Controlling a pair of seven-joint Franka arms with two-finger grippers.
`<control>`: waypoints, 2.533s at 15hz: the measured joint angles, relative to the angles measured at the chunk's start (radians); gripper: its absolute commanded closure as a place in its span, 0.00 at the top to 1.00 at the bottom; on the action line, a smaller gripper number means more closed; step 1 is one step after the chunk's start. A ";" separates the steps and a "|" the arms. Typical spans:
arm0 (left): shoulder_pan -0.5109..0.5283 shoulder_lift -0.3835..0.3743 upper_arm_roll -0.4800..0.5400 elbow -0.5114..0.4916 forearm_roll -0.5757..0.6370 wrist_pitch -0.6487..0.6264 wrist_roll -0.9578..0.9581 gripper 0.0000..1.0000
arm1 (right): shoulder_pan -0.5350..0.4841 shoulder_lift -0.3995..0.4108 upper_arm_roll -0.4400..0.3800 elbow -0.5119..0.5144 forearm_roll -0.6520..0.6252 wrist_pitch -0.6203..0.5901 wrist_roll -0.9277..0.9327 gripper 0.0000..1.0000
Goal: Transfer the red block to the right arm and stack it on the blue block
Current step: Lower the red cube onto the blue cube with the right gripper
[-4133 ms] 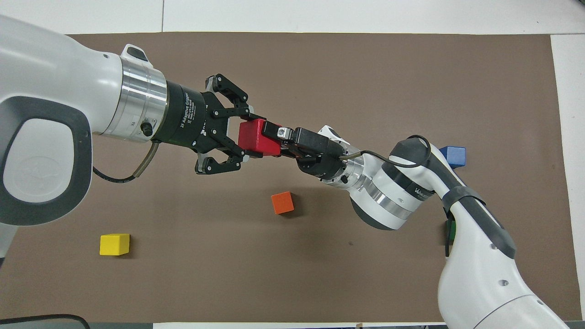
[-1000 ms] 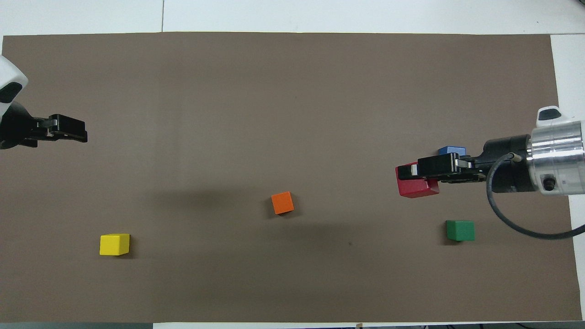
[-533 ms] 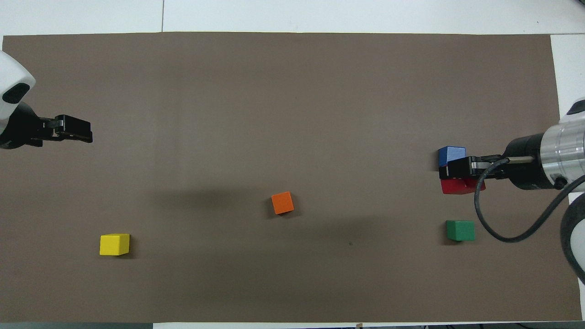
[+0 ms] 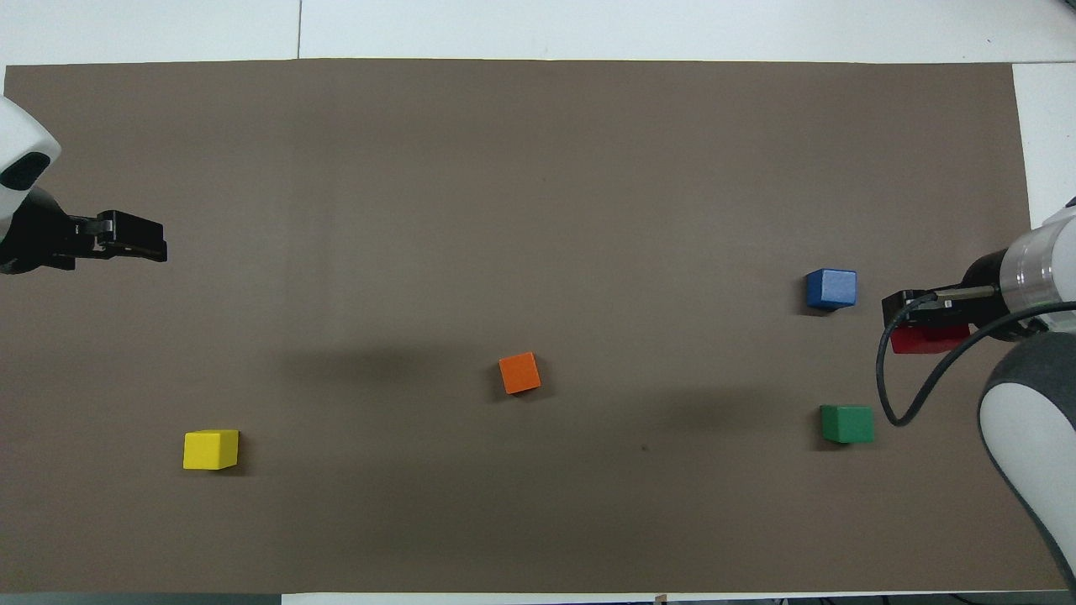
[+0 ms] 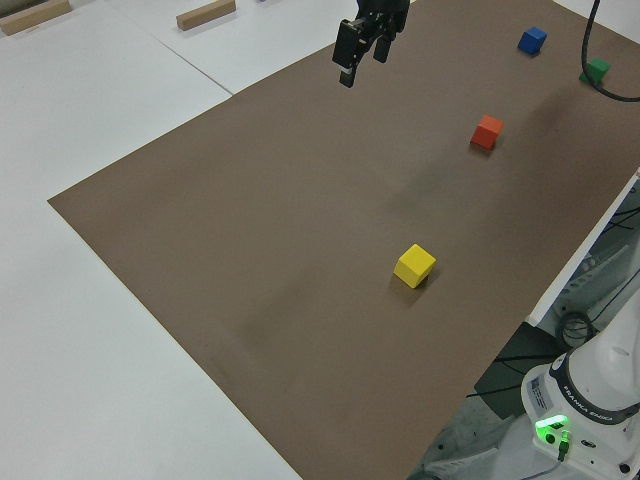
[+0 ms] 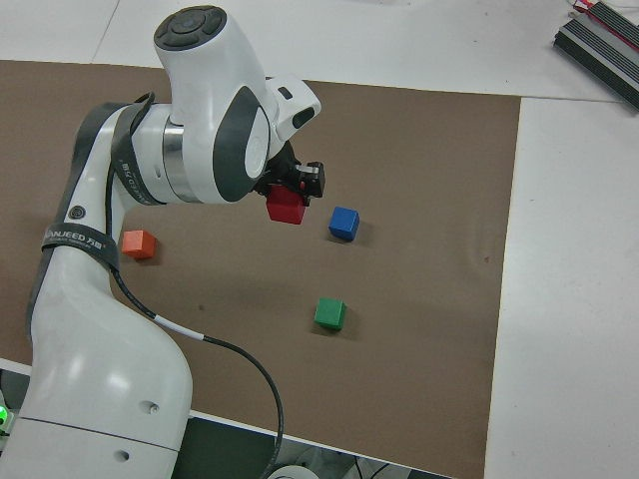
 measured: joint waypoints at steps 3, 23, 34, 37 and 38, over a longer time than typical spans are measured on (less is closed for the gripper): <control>-0.011 0.000 0.006 -0.001 0.000 0.000 0.004 1.00 | -0.008 0.038 0.000 -0.021 -0.040 0.081 0.047 0.00; -0.145 -0.010 0.118 -0.009 0.000 -0.050 0.008 1.00 | -0.058 0.201 0.000 -0.301 -0.149 0.681 0.109 0.00; -0.159 -0.011 0.121 -0.009 0.000 -0.051 0.008 1.00 | -0.058 0.230 0.003 -0.304 -0.149 0.723 0.109 0.00; -0.158 -0.011 0.132 -0.009 0.000 -0.051 0.008 1.00 | -0.058 0.230 0.003 -0.306 -0.149 0.736 0.109 0.00; -0.158 -0.011 0.135 -0.009 0.000 -0.051 0.008 1.00 | -0.058 0.230 0.003 -0.310 -0.149 0.751 0.109 0.00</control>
